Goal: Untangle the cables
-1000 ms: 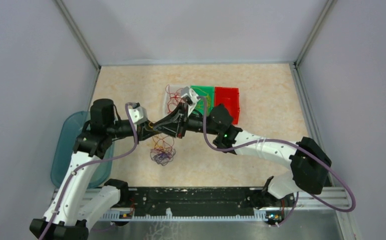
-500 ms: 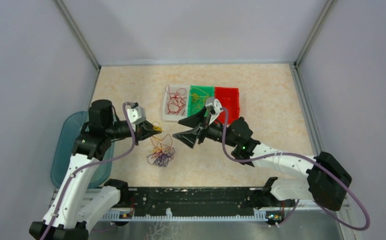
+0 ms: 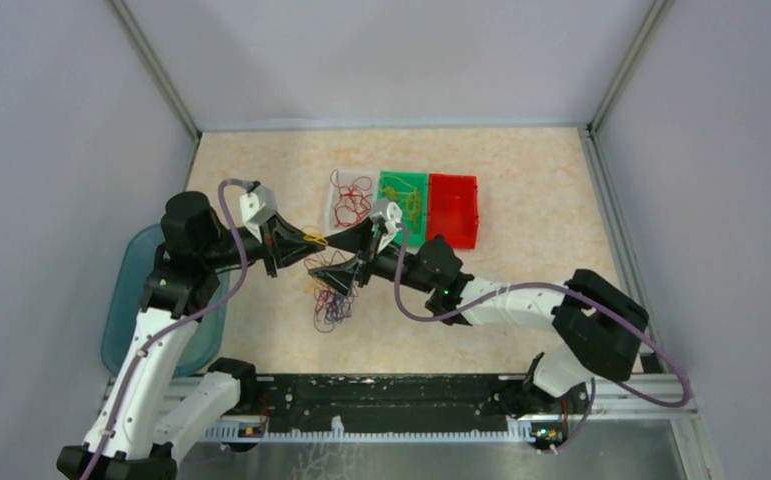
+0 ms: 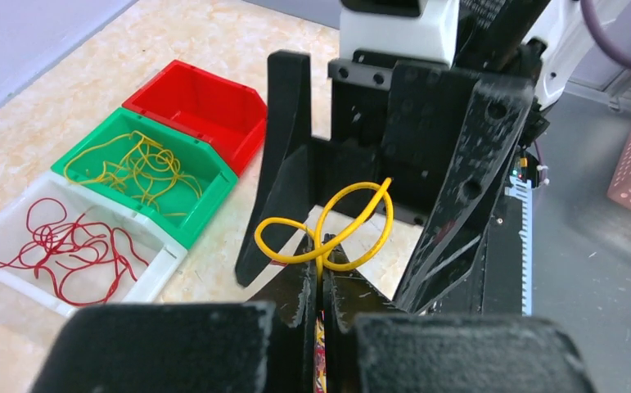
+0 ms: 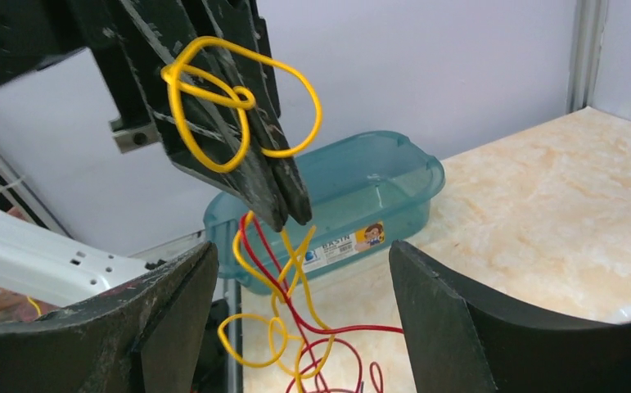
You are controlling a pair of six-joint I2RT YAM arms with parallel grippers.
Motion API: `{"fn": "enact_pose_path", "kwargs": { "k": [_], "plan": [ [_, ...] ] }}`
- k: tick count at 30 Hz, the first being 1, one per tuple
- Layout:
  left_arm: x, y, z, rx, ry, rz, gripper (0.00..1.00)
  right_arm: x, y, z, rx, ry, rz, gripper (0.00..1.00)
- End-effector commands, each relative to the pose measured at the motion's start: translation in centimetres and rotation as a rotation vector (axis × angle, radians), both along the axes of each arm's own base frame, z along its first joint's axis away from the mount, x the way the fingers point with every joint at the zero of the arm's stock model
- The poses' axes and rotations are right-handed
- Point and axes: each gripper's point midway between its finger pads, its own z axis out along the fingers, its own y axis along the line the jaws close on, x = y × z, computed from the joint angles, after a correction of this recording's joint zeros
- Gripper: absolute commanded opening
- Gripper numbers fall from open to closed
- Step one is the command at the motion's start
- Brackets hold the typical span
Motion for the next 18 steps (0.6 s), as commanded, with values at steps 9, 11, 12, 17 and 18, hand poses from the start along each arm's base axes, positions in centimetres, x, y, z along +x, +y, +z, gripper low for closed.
{"fn": "enact_pose_path", "kwargs": {
  "k": [9, 11, 12, 17, 18],
  "plan": [
    [-0.6, 0.0, 3.0, -0.056, -0.032, 0.007, 0.0, 1.9, 5.0, 1.1, 0.098, -0.085, -0.104, 0.65],
    [-0.6, 0.0, 3.5, -0.059, -0.042, 0.009, 0.0, 2.3, 4.7, -1.4, 0.066, -0.058, -0.133, 0.59],
    [-0.6, 0.0, 3.8, -0.063, -0.049, 0.01, 0.0, 2.4, 4.4, -2.7, 0.054, -0.044, -0.142, 0.55],
    [-0.4, 0.0, 6.2, -0.097, -0.093, 0.032, 0.0, 2.3, 3.2, -8.1, -0.001, 0.031, -0.172, 0.51],
    [-0.3, 0.1, 6.7, -0.105, -0.107, 0.04, 0.0, 2.3, 3.0, -8.9, -0.012, 0.038, -0.18, 0.53]
  ]
}}
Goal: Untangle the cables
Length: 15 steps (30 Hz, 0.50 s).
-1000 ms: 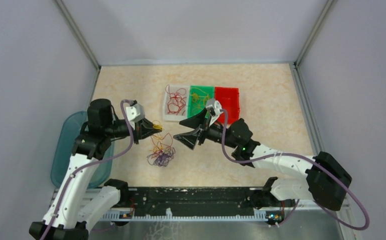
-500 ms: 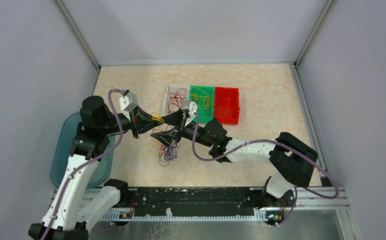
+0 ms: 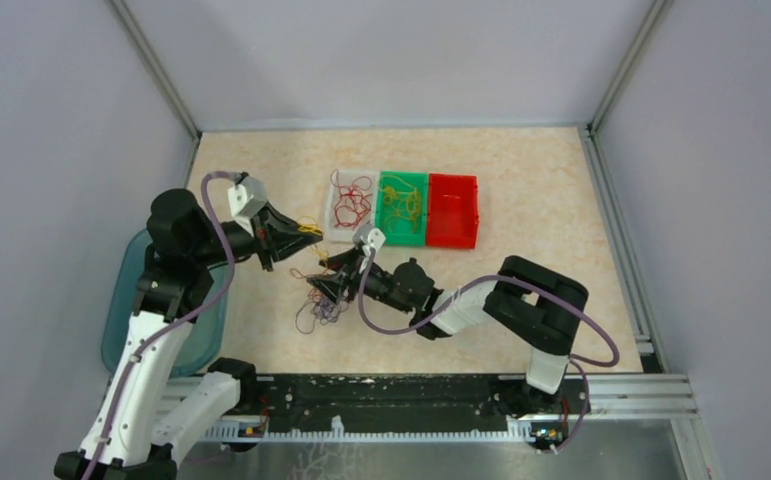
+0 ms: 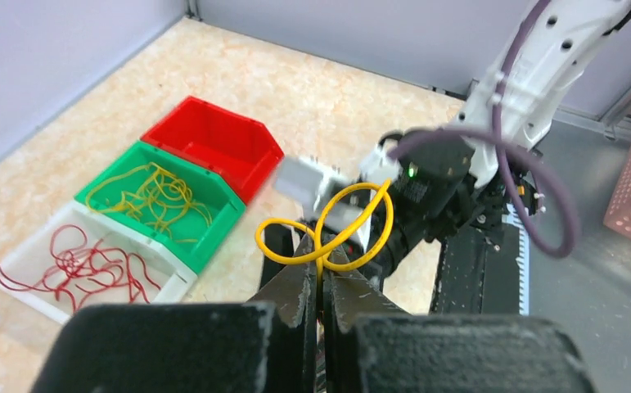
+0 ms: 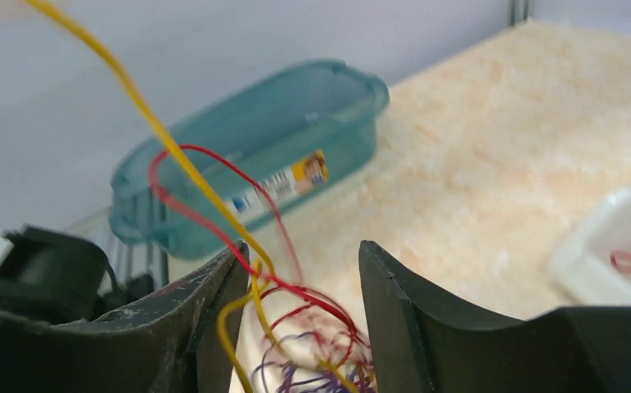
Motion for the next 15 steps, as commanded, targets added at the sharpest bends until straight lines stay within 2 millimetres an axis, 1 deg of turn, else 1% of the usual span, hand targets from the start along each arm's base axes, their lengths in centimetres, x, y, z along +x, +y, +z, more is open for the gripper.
{"fn": "enact_pose_path", "kwargs": {
  "k": [1, 3, 9, 11, 15],
  "plan": [
    [0.0, 0.2, 4.4, -0.061, -0.108, 0.032, 0.0, -0.2, -1.0, -1.6, 0.034, 0.013, -0.039, 0.55],
    [0.0, 0.2, 5.7, -0.078, -0.133, 0.04, 0.0, -0.2, -1.0, -3.1, 0.004, 0.03, -0.045, 0.55],
    [-0.2, 0.3, 8.8, -0.103, -0.193, 0.046, 0.0, -0.2, -1.2, -6.0, -0.051, 0.069, -0.053, 0.55],
    [-0.3, 0.4, 10.1, -0.113, -0.227, 0.052, 0.0, -0.2, -1.5, -7.0, -0.062, 0.085, -0.059, 0.55],
    [-0.6, 0.4, 12.4, -0.134, -0.261, 0.05, 0.0, -0.2, -2.0, -7.0, -0.059, 0.086, -0.071, 0.56]
  ]
}}
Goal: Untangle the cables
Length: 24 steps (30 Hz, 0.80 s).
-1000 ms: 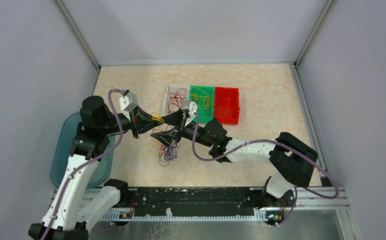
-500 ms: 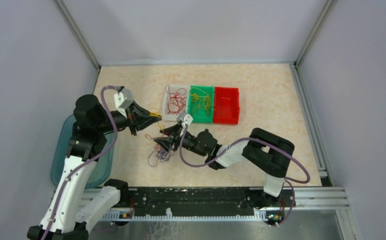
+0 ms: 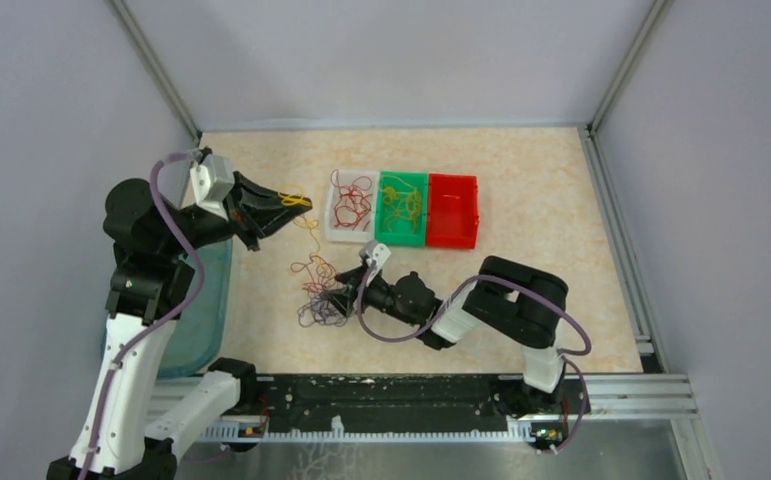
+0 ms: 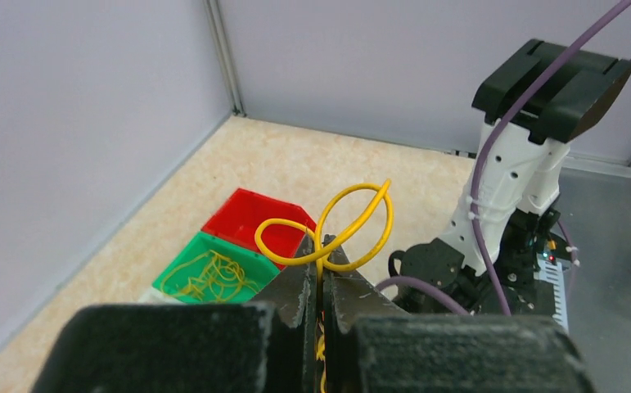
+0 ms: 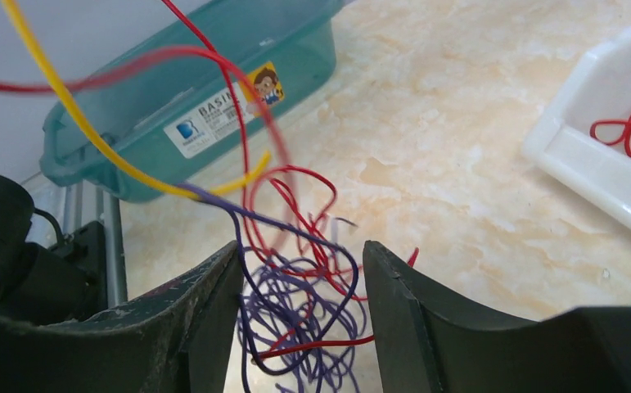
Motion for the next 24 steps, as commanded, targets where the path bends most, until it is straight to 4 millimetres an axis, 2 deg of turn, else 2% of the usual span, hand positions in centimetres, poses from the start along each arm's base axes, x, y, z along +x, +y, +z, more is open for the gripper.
{"fn": "enact_pose_path", "kwargs": {
  "k": [1, 5, 8, 11, 14, 16, 17, 20, 24],
  "plan": [
    [-0.6, 0.2, 4.0, -0.045, -0.08, 0.007, 0.0, -0.4, 0.0, 1.6, 0.062, -0.02, -0.005, 0.56],
    [-1.2, 0.5, 6.6, -0.075, -0.155, 0.024, 0.0, -0.6, -0.7, 1.6, 0.046, -0.029, -0.011, 0.56],
    [-1.9, 1.0, 9.3, -0.106, -0.236, 0.048, 0.0, -0.7, -1.5, 1.0, 0.031, -0.025, -0.025, 0.56],
    [-2.3, 1.0, 10.4, -0.113, -0.249, 0.041, 0.0, -0.8, -2.5, 1.6, 0.04, -0.04, -0.042, 0.61],
    [-2.4, 0.8, 9.1, -0.092, -0.203, 0.019, 0.0, -0.8, -3.9, 4.7, 0.08, -0.102, -0.07, 0.71],
    [-2.5, 0.7, 8.0, -0.082, -0.184, 0.012, 0.0, -1.2, -5.0, 9.1, 0.131, -0.176, -0.077, 0.76],
    [-2.7, 0.7, 7.5, -0.078, -0.179, 0.005, 0.0, -1.3, -5.3, 10.2, 0.124, -0.197, -0.076, 0.77],
    [-2.7, 0.4, 6.1, -0.063, -0.143, -0.019, 0.0, -2.2, -6.0, 15.3, 0.164, -0.282, -0.045, 0.8],
    [-2.8, 0.3, 5.5, -0.057, -0.13, -0.03, 0.0, -3.8, -6.0, 20.8, 0.196, -0.382, 0.035, 0.82]
  ]
}}
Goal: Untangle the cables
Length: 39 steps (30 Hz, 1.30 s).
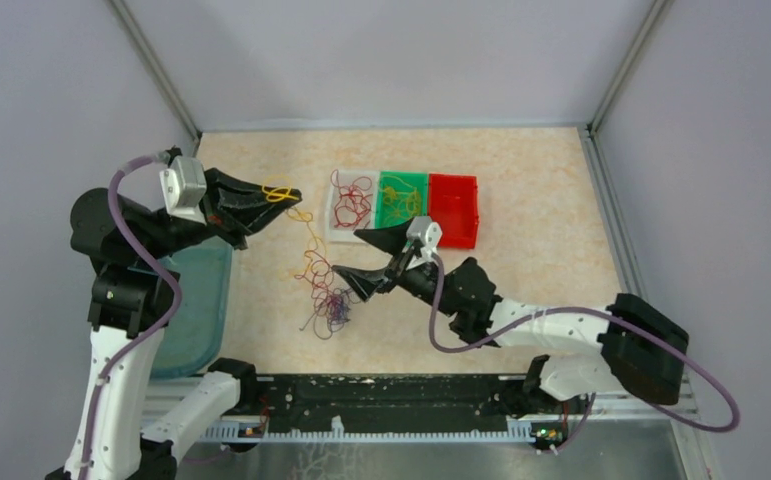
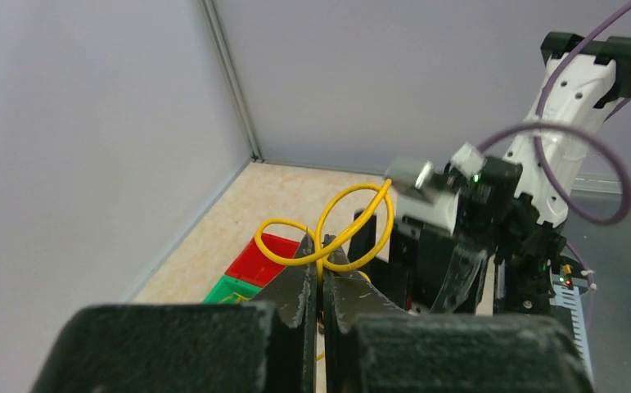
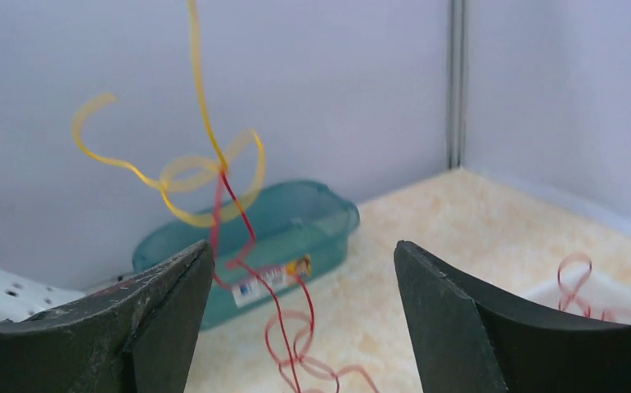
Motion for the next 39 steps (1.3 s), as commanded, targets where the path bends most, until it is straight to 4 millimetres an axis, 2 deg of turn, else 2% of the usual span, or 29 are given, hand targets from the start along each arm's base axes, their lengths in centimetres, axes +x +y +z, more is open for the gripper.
{"fn": "enact_pose_path", "kwargs": {
  "k": [1, 5, 10, 13, 16, 19, 22, 27, 30, 32, 36, 39],
  "plan": [
    [-0.6, -0.2, -0.6, 0.009, 0.022, -0.033, 0.0, -2.1, 0.5, 5.7, -0.001, -0.152, 0.094, 0.82],
    [-0.7, -0.3, -0.6, 0.005, 0.031, -0.042, 0.0, -3.3, 2.1, 7.9, -0.011, -0.224, 0.187, 0.83],
    [-1.1, -0.3, -0.3, -0.001, 0.031, -0.053, 0.0, -3.2, 4.4, 9.1, -0.004, -0.252, 0.235, 0.83],
    [-1.3, -0.3, -0.3, -0.002, 0.032, -0.059, 0.0, -3.1, 5.6, 10.5, 0.039, -0.256, 0.26, 0.82],
    [-1.3, -0.3, -0.5, -0.001, 0.04, -0.065, 0.0, -2.3, 6.6, 11.7, 0.087, -0.237, 0.249, 0.8],
    [-1.4, -0.4, -0.7, -0.003, 0.046, -0.07, 0.0, -1.4, 7.3, 12.1, 0.131, -0.211, 0.226, 0.77],
    [-1.5, -0.4, -0.5, -0.007, 0.04, -0.072, 0.0, -0.8, 8.2, 10.4, 0.12, -0.168, 0.229, 0.7],
    [-1.5, -0.3, 0.2, -0.015, 0.016, -0.067, 0.0, -1.4, 9.3, 4.9, 0.071, -0.068, 0.301, 0.53],
    [-1.1, -0.3, 0.9, -0.022, -0.003, -0.055, 0.0, -2.2, 9.6, 1.8, 0.037, -0.001, 0.355, 0.5],
    [-1.0, -0.2, 1.4, -0.027, -0.018, -0.048, 0.0, -2.2, 10.0, -1.1, 0.007, 0.057, 0.365, 0.47],
    [-0.9, -0.1, 2.7, -0.037, -0.049, -0.036, 0.0, -2.2, 9.9, -4.1, -0.022, 0.106, 0.354, 0.32],
    [-1.0, 0.0, 3.7, -0.042, -0.078, -0.026, 0.0, -2.2, 9.8, -6.0, -0.049, 0.128, 0.345, 0.3]
  ]
}}
